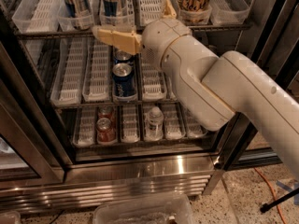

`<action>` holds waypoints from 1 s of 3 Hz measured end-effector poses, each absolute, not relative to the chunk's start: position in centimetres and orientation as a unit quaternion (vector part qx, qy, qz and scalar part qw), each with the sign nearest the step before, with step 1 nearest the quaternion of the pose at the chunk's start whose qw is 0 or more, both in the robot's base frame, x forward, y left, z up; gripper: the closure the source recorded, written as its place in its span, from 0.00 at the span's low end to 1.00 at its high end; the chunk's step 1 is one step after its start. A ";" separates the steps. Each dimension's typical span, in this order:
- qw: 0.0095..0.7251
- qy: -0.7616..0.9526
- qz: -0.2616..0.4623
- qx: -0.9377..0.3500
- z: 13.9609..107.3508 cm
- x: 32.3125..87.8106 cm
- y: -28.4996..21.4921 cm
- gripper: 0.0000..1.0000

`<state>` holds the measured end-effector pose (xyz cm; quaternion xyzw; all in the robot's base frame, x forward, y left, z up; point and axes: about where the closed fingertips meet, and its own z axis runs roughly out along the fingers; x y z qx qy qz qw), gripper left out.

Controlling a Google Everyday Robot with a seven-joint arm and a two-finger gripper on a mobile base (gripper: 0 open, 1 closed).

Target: Pick redbull can from top shelf of fridge

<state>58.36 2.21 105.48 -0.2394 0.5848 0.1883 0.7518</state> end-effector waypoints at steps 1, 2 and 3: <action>0.752 0.585 0.188 -0.239 105.5 58.4 2.2 0.00; 0.752 0.585 0.188 -0.239 105.5 58.4 2.2 0.20; 0.752 0.585 0.188 -0.239 105.5 58.4 2.2 0.43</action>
Offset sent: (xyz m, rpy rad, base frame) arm 0.0000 0.0000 0.0000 0.0000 0.0000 0.0000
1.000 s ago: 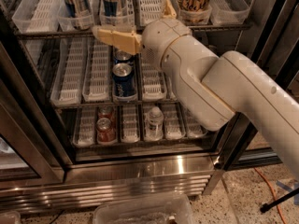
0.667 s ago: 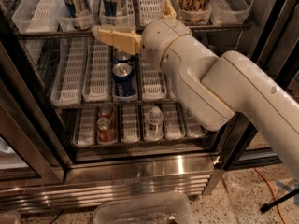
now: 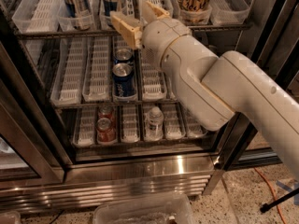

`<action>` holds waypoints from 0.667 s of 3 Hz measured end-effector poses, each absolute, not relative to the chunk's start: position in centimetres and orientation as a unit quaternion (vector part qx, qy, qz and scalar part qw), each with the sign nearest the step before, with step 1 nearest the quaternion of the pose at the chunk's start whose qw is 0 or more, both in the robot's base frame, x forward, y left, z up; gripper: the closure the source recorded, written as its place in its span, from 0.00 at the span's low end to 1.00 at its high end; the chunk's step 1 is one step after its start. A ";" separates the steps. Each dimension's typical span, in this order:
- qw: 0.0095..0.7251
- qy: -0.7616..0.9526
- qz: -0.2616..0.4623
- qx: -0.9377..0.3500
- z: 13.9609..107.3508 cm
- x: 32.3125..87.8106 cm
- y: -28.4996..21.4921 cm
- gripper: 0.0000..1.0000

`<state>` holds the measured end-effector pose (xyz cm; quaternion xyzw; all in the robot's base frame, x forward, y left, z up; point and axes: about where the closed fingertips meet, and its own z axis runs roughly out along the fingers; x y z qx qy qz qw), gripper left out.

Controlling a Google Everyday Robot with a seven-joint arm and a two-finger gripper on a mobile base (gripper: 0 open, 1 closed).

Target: Pick redbull can from top shelf of fridge

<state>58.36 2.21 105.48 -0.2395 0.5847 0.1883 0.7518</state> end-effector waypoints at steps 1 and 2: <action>0.752 0.585 0.188 -0.239 105.5 58.4 2.2 0.53; 0.752 0.585 0.188 -0.240 105.5 58.4 2.2 0.47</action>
Offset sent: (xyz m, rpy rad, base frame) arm 0.0000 0.0000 0.0000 0.0000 0.0000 0.0000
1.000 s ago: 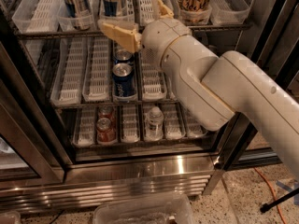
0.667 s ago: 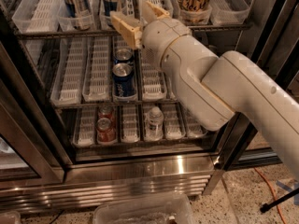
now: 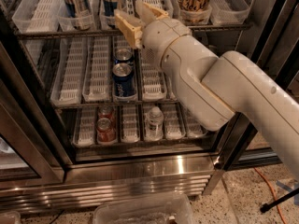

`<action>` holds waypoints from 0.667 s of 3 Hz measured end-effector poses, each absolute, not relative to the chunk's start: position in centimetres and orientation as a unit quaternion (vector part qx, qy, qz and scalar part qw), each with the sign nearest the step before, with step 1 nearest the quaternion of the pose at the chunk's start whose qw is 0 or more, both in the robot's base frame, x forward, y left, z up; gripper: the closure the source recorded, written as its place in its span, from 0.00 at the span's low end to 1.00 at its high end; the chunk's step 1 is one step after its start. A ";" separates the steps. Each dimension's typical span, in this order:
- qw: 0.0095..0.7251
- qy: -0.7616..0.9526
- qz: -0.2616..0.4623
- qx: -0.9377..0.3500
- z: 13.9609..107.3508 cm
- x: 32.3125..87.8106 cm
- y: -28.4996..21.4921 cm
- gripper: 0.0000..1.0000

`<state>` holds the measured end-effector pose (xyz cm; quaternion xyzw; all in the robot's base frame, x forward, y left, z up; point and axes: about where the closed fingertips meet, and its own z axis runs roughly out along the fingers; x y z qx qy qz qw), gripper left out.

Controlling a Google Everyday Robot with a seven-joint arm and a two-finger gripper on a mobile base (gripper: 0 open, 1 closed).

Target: Pick redbull can from top shelf of fridge

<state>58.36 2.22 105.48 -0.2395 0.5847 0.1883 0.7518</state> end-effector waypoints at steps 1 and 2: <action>0.752 0.585 0.188 -0.240 105.5 58.4 2.2 0.34; 0.752 0.585 0.189 -0.240 105.5 58.3 2.3 0.32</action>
Offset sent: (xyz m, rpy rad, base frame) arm 0.0000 0.0000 0.0000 0.0000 0.0000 0.0000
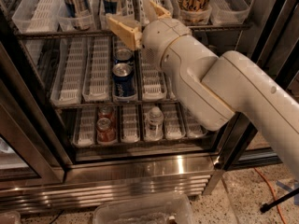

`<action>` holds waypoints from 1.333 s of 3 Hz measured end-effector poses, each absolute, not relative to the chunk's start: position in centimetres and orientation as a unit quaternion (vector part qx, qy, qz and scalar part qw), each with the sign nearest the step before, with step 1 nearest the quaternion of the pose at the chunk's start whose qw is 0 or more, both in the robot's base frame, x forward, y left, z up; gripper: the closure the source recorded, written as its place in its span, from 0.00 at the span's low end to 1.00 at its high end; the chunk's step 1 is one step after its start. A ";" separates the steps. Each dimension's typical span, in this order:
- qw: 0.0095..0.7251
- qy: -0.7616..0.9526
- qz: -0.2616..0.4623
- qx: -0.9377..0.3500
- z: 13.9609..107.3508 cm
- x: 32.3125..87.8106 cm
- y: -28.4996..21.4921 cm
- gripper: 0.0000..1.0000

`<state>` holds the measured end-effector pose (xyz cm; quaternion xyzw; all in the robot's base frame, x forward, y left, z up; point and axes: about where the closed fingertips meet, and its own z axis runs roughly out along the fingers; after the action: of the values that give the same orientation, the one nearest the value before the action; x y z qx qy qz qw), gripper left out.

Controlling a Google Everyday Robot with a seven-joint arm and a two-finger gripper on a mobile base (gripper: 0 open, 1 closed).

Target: Pick redbull can from top shelf of fridge

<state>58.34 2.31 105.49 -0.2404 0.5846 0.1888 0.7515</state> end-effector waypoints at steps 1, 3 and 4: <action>0.748 0.586 0.193 -0.246 105.4 58.4 2.8 0.26; 0.742 0.584 0.208 -0.256 105.1 59.3 4.0 0.27; 0.745 0.579 0.217 -0.252 105.4 60.0 3.9 0.41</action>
Offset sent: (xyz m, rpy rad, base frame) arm 0.0124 0.0092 -0.0046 -0.0113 0.0313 0.0515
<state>59.99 3.91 105.37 -0.2519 0.5789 0.2167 0.7446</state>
